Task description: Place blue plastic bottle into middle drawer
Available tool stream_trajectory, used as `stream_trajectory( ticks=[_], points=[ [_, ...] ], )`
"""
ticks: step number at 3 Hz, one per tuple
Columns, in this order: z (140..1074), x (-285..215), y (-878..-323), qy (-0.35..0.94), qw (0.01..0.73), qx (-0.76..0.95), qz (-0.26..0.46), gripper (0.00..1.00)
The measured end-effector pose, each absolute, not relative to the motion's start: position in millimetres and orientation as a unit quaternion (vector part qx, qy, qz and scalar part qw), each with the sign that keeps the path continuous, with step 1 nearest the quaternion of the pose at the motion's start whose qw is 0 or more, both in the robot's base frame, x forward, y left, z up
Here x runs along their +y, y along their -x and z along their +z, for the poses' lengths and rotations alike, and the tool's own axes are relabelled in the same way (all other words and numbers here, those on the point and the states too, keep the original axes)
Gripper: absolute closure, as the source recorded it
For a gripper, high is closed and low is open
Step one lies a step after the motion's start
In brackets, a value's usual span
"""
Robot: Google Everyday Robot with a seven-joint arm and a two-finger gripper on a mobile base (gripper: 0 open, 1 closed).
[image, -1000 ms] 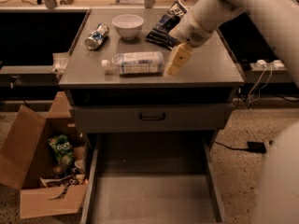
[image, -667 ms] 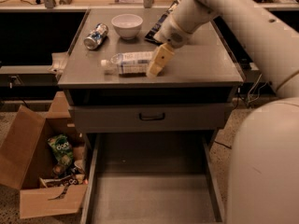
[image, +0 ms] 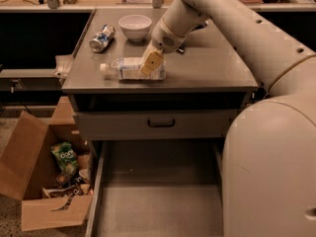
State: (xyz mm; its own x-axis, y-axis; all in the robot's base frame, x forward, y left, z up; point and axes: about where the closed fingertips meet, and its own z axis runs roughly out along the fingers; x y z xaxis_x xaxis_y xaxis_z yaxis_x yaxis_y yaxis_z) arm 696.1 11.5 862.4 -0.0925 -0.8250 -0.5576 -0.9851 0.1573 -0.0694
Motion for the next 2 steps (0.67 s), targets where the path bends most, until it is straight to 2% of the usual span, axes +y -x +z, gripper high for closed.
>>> stream_trajectory(
  ticks=[1,2],
  points=[
    [856.3,8.8,-681.9,0.636,0.247,0.712,0.164,0.78],
    [858.9,-14.2,-651.9,0.639,0.258,0.708,0.157,1.0]
  ],
)
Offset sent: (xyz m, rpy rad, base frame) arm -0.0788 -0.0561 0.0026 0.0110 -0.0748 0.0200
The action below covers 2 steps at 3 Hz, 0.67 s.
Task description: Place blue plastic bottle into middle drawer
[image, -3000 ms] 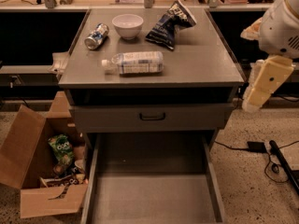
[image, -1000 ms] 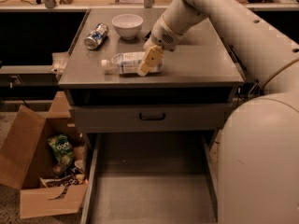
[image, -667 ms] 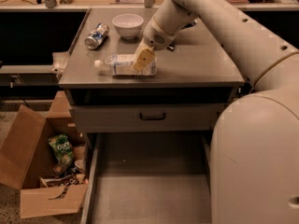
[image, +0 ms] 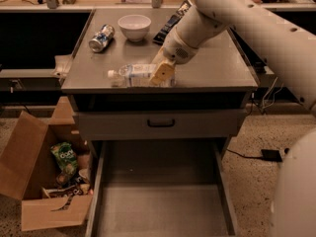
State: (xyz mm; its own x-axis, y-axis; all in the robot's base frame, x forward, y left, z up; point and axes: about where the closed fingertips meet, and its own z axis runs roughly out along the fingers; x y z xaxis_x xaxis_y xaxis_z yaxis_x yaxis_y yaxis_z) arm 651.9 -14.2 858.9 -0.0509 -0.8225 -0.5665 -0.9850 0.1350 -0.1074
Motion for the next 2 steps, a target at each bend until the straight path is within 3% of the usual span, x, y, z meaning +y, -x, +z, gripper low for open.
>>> stream_trajectory(
  ticks=[2],
  points=[
    [845.7,-82.4,-557.0,0.586,0.236,0.762,0.143,1.0]
  ],
)
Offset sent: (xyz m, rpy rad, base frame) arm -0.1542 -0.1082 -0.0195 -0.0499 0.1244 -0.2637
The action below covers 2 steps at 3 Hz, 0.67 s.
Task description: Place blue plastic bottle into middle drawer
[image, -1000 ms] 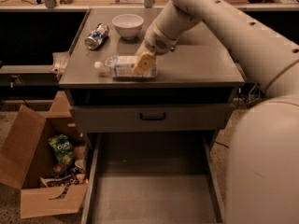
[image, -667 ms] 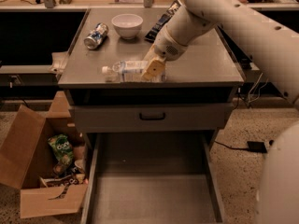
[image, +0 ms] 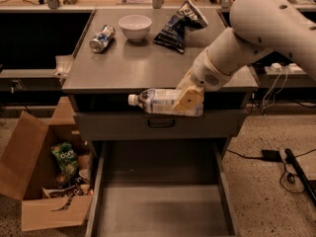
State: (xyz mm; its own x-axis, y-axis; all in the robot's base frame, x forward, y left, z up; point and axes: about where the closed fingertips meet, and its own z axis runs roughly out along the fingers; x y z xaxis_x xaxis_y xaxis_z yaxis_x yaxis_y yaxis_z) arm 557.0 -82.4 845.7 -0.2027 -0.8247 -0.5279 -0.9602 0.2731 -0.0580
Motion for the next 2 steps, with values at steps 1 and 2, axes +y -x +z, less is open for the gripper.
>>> stream_trajectory(
  ticks=[1,2],
  points=[
    [846.0,-82.2,-557.2,0.586,0.237,0.762,0.143,1.0],
    [818.7,-94.6,-540.7,0.577,0.236,0.766,0.156,1.0]
  ],
)
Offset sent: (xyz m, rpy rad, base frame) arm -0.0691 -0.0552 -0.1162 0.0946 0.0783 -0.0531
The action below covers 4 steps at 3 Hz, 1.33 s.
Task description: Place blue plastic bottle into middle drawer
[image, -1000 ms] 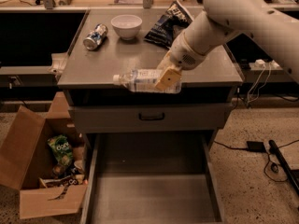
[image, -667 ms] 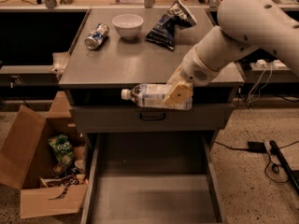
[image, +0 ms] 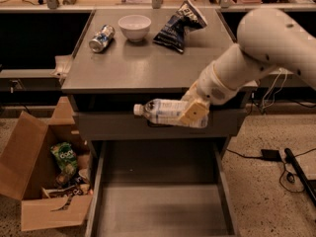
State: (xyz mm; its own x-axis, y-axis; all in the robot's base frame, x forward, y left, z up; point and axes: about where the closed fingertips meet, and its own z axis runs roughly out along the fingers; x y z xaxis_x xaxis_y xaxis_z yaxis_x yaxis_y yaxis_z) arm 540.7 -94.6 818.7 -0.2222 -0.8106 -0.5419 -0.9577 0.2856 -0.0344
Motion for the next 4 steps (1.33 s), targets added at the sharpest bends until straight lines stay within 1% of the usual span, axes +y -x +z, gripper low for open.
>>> stream_trajectory(
  ticks=[1,2,3,4],
  points=[
    [763.6,-120.2,-505.5,0.555,0.222,0.782,0.178,1.0],
    [694.6,-156.4,-468.7,0.521,0.205,0.808,0.182,1.0],
    [637.8,-177.8,-450.1,0.499,0.194,0.826,0.176,1.0],
    [587.0,-176.5,-444.2,0.477,0.192,0.837,0.188,1.0]
  ],
)
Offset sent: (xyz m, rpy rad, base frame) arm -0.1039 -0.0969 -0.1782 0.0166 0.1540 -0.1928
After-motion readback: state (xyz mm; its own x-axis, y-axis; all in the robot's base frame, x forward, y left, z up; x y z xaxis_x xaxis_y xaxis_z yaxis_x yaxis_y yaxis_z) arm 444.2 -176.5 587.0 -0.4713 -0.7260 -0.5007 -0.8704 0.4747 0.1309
